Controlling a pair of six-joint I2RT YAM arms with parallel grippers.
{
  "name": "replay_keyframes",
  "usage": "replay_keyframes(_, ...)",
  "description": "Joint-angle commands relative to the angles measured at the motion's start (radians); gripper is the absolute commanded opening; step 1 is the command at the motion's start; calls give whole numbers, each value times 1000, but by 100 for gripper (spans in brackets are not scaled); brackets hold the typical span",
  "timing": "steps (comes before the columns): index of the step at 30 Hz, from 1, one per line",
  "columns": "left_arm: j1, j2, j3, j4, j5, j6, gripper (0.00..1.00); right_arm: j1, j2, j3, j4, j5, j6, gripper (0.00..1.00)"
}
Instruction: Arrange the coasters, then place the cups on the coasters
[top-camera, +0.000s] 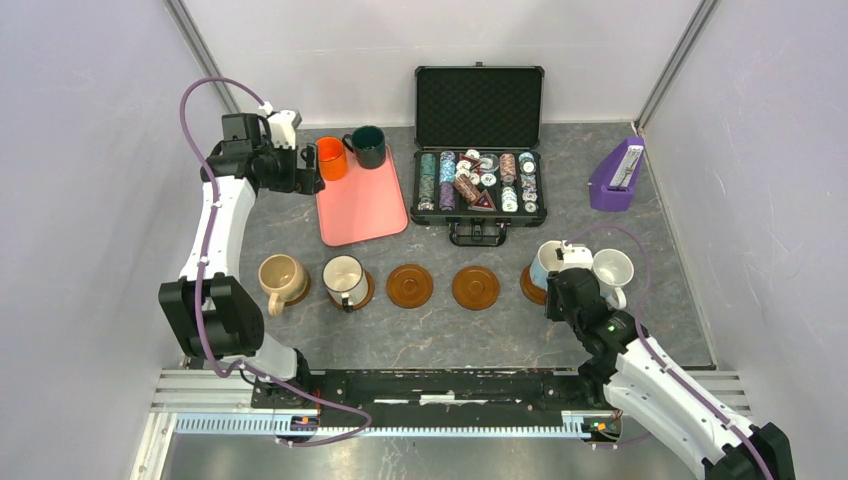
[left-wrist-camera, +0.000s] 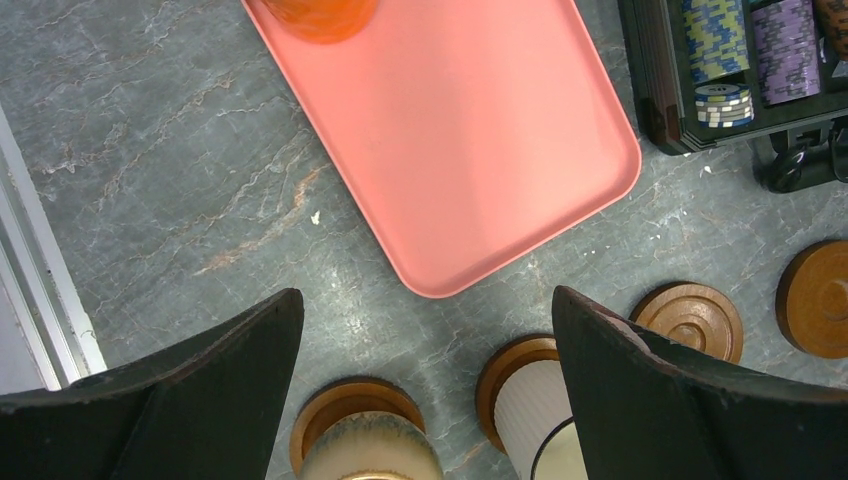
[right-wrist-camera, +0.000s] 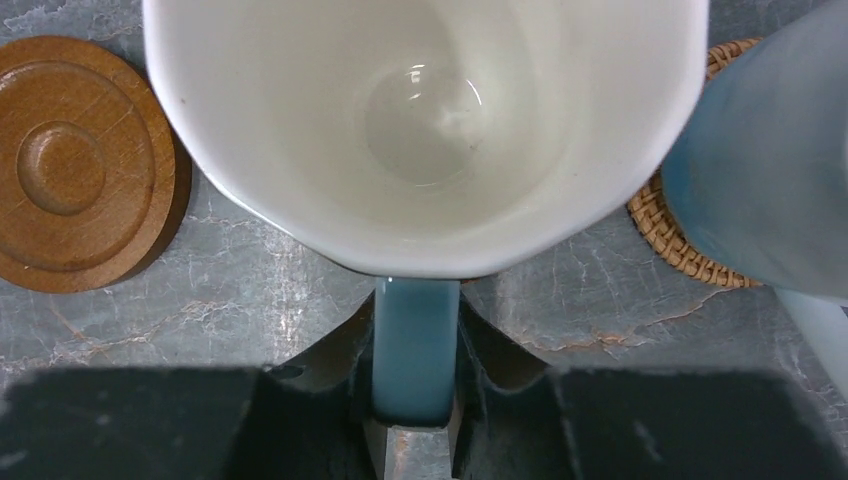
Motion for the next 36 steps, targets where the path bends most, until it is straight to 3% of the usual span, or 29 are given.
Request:
replay_keyframes(1,-11,-20,21,3,2,42,100,-7,-15,42,-15,-13,12,25)
replay_keyframes(6,-14,-23,21,3,-3,44,100,-7,-17,45,-25,-35,1,16)
replay_keyframes(20,-22,-6,28,4,-7,44,100,-7,0,75,-95,-24,11,16)
replay_keyframes(21,-24,-5,30,3,-7,43,100,-7,2,75,-96,-21,12,19)
replay_keyframes(25,-26,-1,34,3,-10,44,100,-7,0,76,-95,-27,9,49)
replay_keyframes(36,-32,17,62,-15,-13,53,100,-7,-10,108,-97,-117,-66,88)
